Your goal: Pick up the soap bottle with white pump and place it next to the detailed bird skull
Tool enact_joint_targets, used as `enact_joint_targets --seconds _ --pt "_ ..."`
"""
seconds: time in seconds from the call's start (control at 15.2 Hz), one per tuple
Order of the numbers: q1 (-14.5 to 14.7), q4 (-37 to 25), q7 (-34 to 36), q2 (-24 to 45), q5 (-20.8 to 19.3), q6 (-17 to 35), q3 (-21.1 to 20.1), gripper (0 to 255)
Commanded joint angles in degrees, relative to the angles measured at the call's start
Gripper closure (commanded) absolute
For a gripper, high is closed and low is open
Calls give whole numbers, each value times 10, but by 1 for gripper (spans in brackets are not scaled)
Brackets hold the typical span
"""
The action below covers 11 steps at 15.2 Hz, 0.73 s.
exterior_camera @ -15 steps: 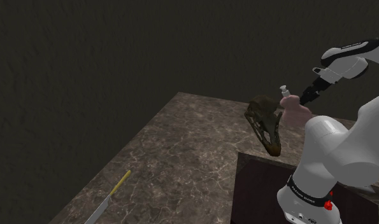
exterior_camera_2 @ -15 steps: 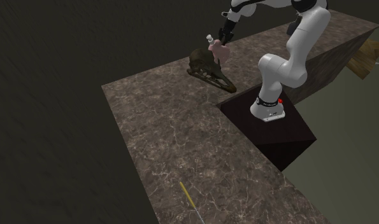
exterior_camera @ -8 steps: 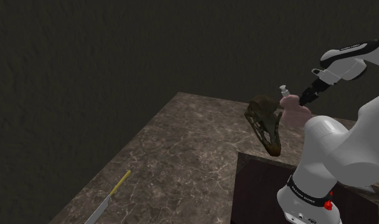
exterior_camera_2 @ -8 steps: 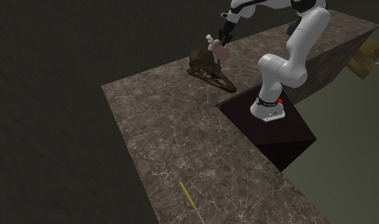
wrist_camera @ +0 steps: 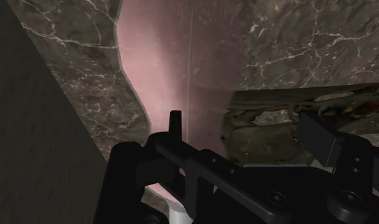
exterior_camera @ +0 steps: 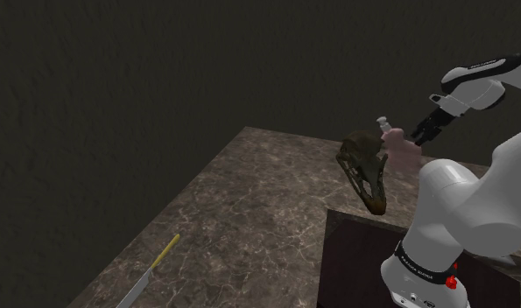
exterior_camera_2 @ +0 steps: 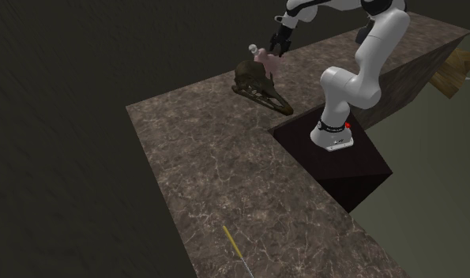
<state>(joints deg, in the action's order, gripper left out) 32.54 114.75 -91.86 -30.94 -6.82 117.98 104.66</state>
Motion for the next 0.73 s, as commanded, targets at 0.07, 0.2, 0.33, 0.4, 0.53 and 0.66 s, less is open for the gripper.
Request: enact_joint_targets --seconds 0.07,0.2,0.33,0.4,0.53,0.66 --pt "-21 -34 -8 11 11 -47 -19 0" --pt "-27 -45 -10 14 14 -61 -25 0" --pt "-27 -45 -10 14 14 -61 -25 0" --pt "-27 -45 -10 14 14 -61 -25 0" --pt "-27 -45 -10 14 14 -61 -25 0" --pt "-27 -45 -10 14 14 -61 -25 0"
